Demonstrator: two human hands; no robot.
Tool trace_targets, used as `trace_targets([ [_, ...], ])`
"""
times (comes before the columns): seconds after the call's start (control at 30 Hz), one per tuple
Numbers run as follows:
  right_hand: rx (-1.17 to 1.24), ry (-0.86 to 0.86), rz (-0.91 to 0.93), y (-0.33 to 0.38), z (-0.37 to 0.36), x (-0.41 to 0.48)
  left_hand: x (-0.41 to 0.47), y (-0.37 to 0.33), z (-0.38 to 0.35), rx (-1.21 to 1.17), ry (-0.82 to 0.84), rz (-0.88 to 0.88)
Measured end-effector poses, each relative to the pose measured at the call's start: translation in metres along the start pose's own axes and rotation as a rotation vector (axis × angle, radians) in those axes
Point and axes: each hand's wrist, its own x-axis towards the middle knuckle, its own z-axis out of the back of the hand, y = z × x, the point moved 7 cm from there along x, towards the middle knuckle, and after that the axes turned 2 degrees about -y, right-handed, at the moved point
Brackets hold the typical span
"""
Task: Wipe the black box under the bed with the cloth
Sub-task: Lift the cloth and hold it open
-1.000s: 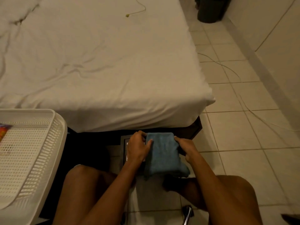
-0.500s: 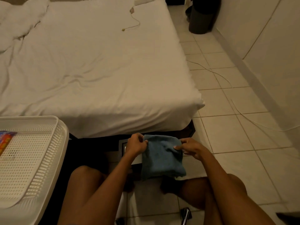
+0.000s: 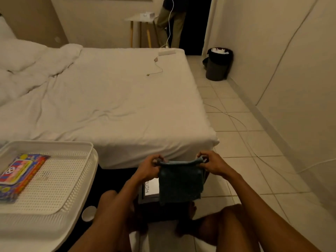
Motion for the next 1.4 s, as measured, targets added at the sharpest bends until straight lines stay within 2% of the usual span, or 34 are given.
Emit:
trace_targets([
  [0.23, -0.186, 0.015, 0.106, 0.083, 0.045, -0.018, -0.021, -0.093, 0.073, 0.201, -0.088, -0.159],
  [0.53, -0.180, -0.004, 0.238, 0.167, 0.097, -0.052, -0.050, -0.191, 0.135, 0.284, -0.153, -0.316],
  [0.83, -0.382, 0.052, 0.323, 0.221, 0.120, -0.068, -0.069, -0.244, 0.160, 0.366, -0.208, -0.396],
  [1.13, -0.333, -0.040, 0.353, 0.241, 0.136, -0.071, -0.078, -0.269, 0.177, 0.408, -0.263, -0.426],
  [1.4, -0.190, -0.107, 0.350, 0.251, 0.136, -0.072, -0.084, -0.289, 0.190, 0.406, -0.295, -0.448],
])
